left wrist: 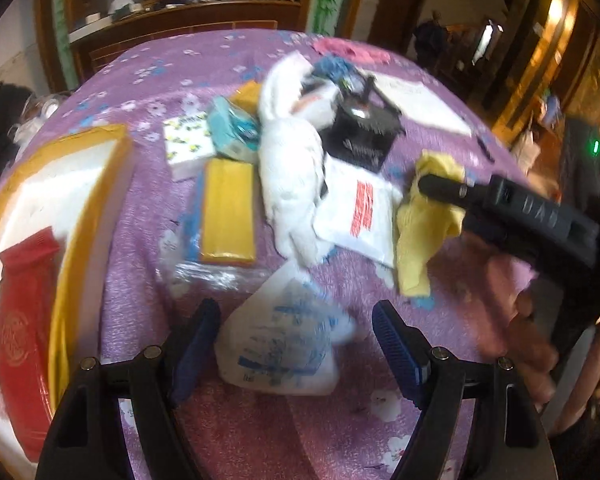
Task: Organize soft objects
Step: 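Grasp the blue-printed white packet with the left gripper while the right grasps the yellow towel, then carry the white packet and yellow towel into the foam box and release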
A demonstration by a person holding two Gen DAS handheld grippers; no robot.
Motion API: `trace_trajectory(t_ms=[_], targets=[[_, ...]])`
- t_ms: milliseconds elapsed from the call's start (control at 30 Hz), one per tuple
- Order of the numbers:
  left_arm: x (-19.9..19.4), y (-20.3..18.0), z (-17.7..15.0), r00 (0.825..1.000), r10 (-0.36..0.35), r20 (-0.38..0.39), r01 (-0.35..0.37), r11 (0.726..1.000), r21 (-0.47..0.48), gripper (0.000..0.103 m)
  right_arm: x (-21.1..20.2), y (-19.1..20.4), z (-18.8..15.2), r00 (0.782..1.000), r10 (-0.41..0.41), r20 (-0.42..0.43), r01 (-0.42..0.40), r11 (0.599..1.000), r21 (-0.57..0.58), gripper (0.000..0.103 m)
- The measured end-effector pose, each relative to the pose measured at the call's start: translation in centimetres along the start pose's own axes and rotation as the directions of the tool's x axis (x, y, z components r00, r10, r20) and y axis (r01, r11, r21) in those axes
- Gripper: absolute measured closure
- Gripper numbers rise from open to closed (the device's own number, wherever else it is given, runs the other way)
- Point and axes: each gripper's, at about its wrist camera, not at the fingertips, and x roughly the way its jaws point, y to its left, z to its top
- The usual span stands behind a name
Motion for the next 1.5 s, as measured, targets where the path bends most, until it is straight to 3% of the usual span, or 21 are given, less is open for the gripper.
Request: trace_trajectory(t_ms=[133, 300, 400, 467, 533, 600, 633, 700, 900, 1067, 1167, 1300, 1500], targets=[[0.2, 0.0, -1.2, 0.998, -0.058, -0.029, 0.057, 0.998, -0.025, 0.023, 0.2, 0.6, -0.1, 1.0, 0.0, -0.004, 0.0, 0.999, -0.032, 0.052], [0.0, 0.7, -1.3, 0.997, -0.074, -0.032, 0.071, 0.994, -0.088, 0.023, 0.3, 0.8, -0.1, 1.0, -0.008, 0.007, 0.009, 0.999, -0.039, 0.056], [-1.0, 1.4, -0.6, 0.996, -0.094, 0.012, 0.094, 0.988, -0.125, 0.023, -0.3, 0.8, -0.1, 0.999, 0.024, 0.034, -0.023, 0.999, -0.037, 0.057], [-1.2, 1.3, -0.3, 0.997, -0.069, 0.024, 0.071, 0.992, -0.105, 0.023, -1.0, 0.8, -0.1, 0.996, 0.059, 0.063, -0.056, 0.998, -0.039, 0.057], [-0.2, 1.1, -0.2, 0.998, -0.061, -0.013, 0.059, 0.994, -0.087, 0.024, -1.3, 0.9, -0.2, 0.995, 0.062, 0.075, -0.058, 0.997, -0.049, 0.057], [0.6, 0.9, -0.5, 0.997, -0.069, -0.03, 0.066, 0.994, -0.087, 0.042, -1.4, 1.1, -0.2, 0.994, 0.077, 0.076, -0.073, 0.996, -0.056, 0.057], [0.5, 0.9, -0.6, 0.999, -0.053, -0.008, 0.052, 0.996, -0.078, 0.045, -1.5, 1.2, -0.3, 0.993, 0.091, 0.08, -0.086, 0.994, -0.064, 0.057], [0.4, 0.7, -0.9, 0.998, -0.059, -0.004, 0.059, 0.995, -0.078, 0.061, -1.8, 1.4, -0.4, 0.99, 0.112, 0.083, -0.106, 0.991, -0.077, 0.057], [-1.3, 1.1, -2.6, 0.995, -0.096, 0.017, 0.098, 0.985, -0.141, 0.064, -2.3, 2.9, -1.1, 0.979, 0.19, 0.078, -0.177, 0.973, -0.148, 0.057], [-4.3, 2.4, -3.7, 0.987, -0.134, 0.085, 0.148, 0.967, -0.205, 0.064, -2.5, 5.1, -2.3, 0.976, 0.212, 0.055, -0.192, 0.947, -0.258, 0.057], [-6.2, 3.5, -4.3, 0.982, -0.141, 0.13, 0.169, 0.955, -0.244, 0.064, -2.5, 6.5, -3.2, 0.965, 0.262, 0.007, -0.246, 0.913, -0.326, 0.057], [-8.6, 4.5, -5.0, 0.977, -0.11, 0.182, 0.158, 0.95, -0.271, 0.064, -3.1, 8.1, -4.6, 0.954, 0.299, -0.024, -0.282, 0.866, -0.412, 0.057], [-12.4, 7.4, -5.8, 0.964, -0.07, 0.258, 0.155, 0.934, -0.323, 0.064, -4.2, 10.0, -6.9, 0.914, 0.392, -0.103, -0.397, 0.816, -0.419, 0.057]])
